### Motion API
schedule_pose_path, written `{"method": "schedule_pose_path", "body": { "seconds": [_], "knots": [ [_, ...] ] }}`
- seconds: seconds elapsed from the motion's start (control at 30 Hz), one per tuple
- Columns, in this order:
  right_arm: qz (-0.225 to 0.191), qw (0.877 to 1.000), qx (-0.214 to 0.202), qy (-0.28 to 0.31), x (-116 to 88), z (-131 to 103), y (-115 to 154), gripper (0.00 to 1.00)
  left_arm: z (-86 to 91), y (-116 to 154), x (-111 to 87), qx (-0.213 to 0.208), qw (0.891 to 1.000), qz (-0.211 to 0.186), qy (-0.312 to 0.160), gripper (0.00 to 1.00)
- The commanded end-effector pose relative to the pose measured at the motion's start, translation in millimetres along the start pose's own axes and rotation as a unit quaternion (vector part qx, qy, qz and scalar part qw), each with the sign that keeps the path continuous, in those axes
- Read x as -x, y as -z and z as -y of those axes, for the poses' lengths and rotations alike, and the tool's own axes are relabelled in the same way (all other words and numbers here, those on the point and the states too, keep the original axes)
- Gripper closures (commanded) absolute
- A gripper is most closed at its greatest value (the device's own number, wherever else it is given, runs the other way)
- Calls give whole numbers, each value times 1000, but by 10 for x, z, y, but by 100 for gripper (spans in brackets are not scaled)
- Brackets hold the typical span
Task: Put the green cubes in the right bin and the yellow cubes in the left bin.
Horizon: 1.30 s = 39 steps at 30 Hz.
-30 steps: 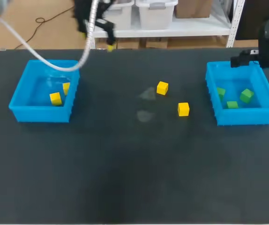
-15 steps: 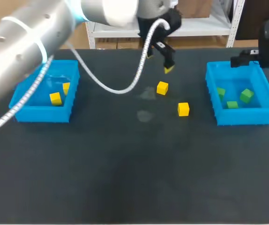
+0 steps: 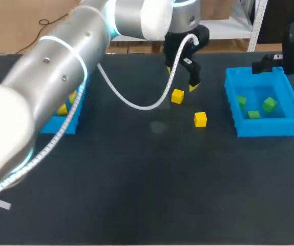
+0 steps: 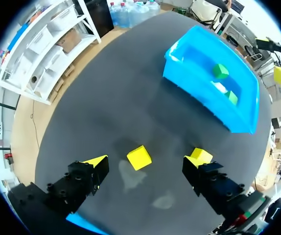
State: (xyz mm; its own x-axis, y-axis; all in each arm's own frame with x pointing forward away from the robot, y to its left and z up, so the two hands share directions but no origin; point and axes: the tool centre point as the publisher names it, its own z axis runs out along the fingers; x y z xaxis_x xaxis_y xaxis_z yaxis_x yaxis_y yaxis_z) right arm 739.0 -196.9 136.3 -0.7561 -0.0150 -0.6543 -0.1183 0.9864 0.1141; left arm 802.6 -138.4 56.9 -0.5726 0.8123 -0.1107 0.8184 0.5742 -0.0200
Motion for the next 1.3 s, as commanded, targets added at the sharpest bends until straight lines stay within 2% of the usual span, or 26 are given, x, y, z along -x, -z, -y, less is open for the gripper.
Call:
{"method": "schedule_pose_path", "body": {
  "seconds": [0.03,0.47,0.67,0.7,0.73,0.87,1.03,1.17,1.3],
  "knots": [
    [3,1000,-1,0,-12,-2,-6,0,-60,-155,99,-8,997,-71,2,0],
    [3,1000,-1,0,-12,-2,-6,0,-116,-537,49,-3,993,-117,13,0],
    [3,1000,-1,0,-12,-2,-6,0,-208,-697,66,12,990,-141,19,0],
    [3,1000,-1,0,-12,-2,-6,0,-212,-701,67,13,990,-142,21,60],
    [3,1000,-1,0,-12,-2,-6,0,-212,-702,69,14,989,-143,19,100],
    [3,1000,-1,0,-12,-2,-6,0,-203,-715,63,28,988,-151,12,100],
    [3,1000,-1,0,-12,-2,-6,0,-222,-659,30,20,986,-163,-5,100],
    [3,1000,-1,0,-12,-2,-6,0,-334,-444,55,31,987,-155,-18,100],
    [3,1000,-1,0,-12,-2,-6,0,-520,-94,89,45,991,-127,-11,100]
  ]
}}
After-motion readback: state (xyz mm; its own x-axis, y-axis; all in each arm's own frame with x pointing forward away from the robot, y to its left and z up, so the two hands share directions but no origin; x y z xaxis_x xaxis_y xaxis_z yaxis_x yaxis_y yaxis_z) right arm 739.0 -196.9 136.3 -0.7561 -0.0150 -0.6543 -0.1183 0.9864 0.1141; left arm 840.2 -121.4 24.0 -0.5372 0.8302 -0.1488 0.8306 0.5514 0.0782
